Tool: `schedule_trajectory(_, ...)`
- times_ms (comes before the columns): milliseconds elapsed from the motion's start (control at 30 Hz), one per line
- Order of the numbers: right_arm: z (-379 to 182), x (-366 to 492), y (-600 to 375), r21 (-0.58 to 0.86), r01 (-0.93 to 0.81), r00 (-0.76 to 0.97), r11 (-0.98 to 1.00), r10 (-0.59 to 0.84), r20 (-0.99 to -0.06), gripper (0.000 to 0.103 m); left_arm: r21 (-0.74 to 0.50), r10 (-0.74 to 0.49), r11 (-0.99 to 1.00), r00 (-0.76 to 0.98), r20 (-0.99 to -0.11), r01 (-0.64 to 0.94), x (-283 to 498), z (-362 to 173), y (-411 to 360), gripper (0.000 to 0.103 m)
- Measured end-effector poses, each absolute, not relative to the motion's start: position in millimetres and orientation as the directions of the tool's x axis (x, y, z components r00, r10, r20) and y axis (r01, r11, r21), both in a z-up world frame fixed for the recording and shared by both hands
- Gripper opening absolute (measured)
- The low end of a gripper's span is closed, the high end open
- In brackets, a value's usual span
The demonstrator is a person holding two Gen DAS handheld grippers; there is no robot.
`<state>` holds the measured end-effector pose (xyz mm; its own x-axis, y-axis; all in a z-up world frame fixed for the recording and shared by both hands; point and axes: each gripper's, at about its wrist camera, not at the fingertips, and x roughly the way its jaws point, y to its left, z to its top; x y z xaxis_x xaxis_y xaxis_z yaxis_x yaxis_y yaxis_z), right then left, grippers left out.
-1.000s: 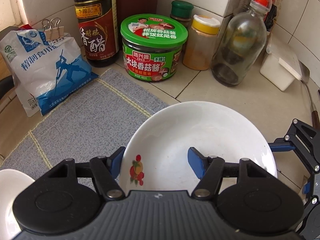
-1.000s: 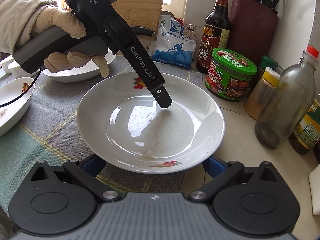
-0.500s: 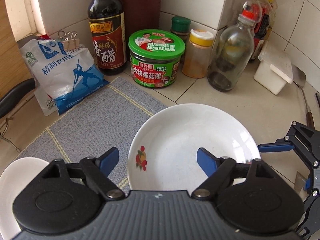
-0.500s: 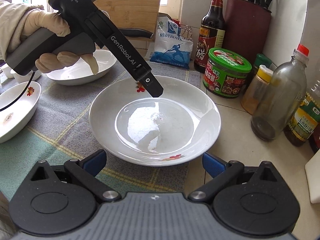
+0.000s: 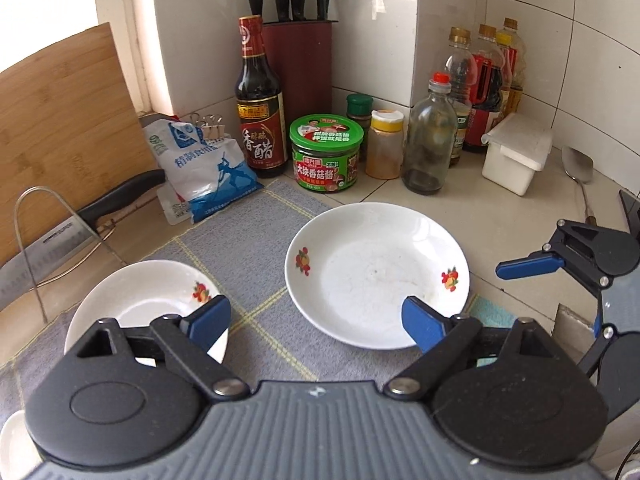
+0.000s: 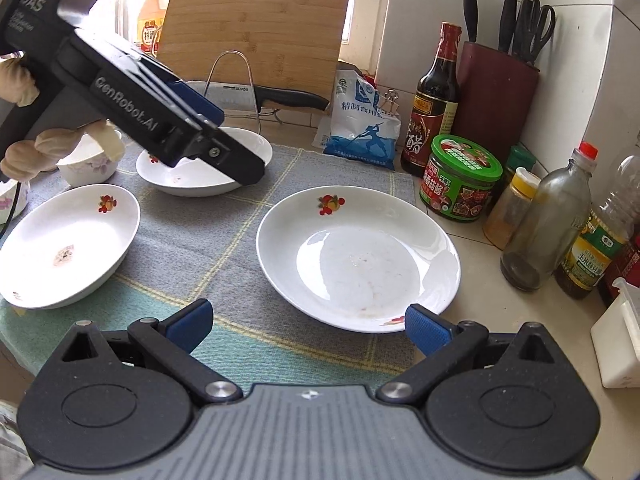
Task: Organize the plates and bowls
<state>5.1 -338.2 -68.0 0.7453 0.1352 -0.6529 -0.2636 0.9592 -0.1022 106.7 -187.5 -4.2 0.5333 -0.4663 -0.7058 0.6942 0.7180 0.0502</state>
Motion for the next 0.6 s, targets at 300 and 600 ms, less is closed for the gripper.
schedule_trajectory(300,-67,-3,-305,-0.051,-0.29,0.725,0.956,0.185,-0.663,0.103,0.09,-0.383,0.795,0.611,-0.693,0.6,39,-12,-119,0.093)
schedule_trajectory(600,-70,6,-262,0.006,-0.327,0.693,0.945,0.244,-0.679,0.103,0.017,-0.333,0.867,0.606,-0.722,0.497,2,-21,-52,0.093)
